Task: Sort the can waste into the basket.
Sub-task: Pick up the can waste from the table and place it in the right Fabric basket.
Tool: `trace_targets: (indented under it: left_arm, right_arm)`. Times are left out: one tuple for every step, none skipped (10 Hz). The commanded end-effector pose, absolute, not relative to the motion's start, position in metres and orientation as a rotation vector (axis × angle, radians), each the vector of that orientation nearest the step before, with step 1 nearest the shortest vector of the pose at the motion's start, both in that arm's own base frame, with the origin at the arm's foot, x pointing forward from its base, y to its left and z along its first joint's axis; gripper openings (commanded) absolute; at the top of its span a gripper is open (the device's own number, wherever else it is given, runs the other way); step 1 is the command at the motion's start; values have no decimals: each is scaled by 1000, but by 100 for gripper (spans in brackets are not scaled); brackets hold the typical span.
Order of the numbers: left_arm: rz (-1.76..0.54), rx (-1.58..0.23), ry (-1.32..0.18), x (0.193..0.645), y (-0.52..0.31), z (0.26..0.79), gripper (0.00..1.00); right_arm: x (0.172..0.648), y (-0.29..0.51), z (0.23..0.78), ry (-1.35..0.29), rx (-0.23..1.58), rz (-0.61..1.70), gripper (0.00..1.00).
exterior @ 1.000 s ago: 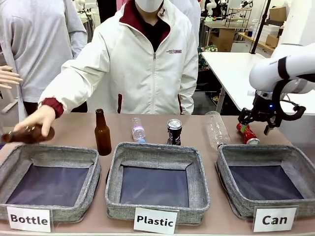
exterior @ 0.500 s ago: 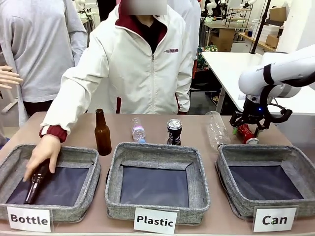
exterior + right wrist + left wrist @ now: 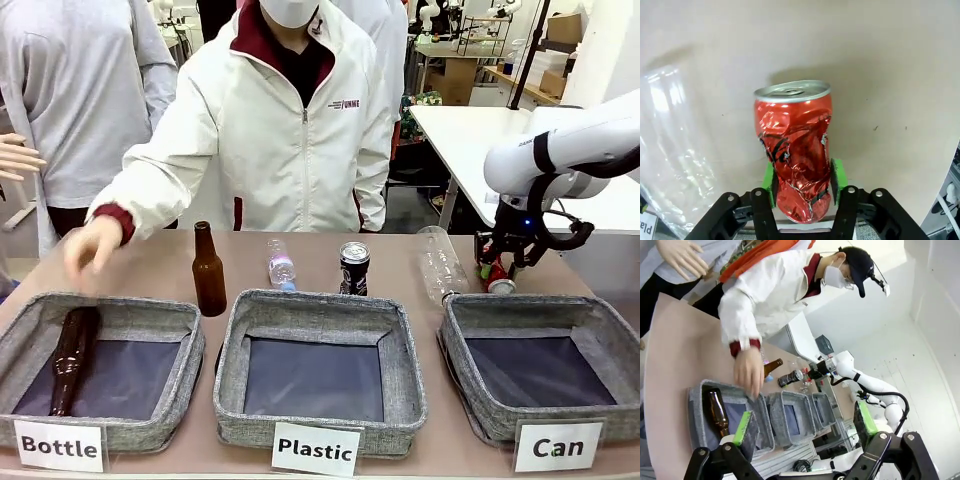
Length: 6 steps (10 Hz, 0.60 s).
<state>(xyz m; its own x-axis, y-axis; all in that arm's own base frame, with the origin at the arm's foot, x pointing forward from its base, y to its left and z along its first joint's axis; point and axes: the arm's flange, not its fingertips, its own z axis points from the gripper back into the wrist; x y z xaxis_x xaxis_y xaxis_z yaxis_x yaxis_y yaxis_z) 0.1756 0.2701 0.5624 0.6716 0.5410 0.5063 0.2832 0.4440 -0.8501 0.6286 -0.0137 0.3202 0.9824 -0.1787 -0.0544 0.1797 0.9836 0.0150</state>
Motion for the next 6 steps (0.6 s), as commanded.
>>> trace_targets:
  left_arm:
    - [170, -1148, -850, 179, 257, 559, 100]
    - [163, -1153, -836, 182, 251, 557, 100]
    - [158, -1161, -821, 186, 247, 555, 100]
    - [149, -1169, -800, 190, 241, 551, 100]
    - [140, -1180, -771, 190, 232, 545, 100]
    - [121, -1183, -743, 192, 222, 542, 100]
  right_arm:
    - [636, -8, 316, 57, -34, -211, 0]
    - [636, -9, 316, 56, -32, -210, 4]
    - [635, -10, 319, 51, -29, -213, 0]
    - [635, -11, 319, 49, -27, -215, 0]
    - [634, -12, 319, 47, -29, -215, 0]
    - [633, -13, 320, 41, -30, -216, 0]
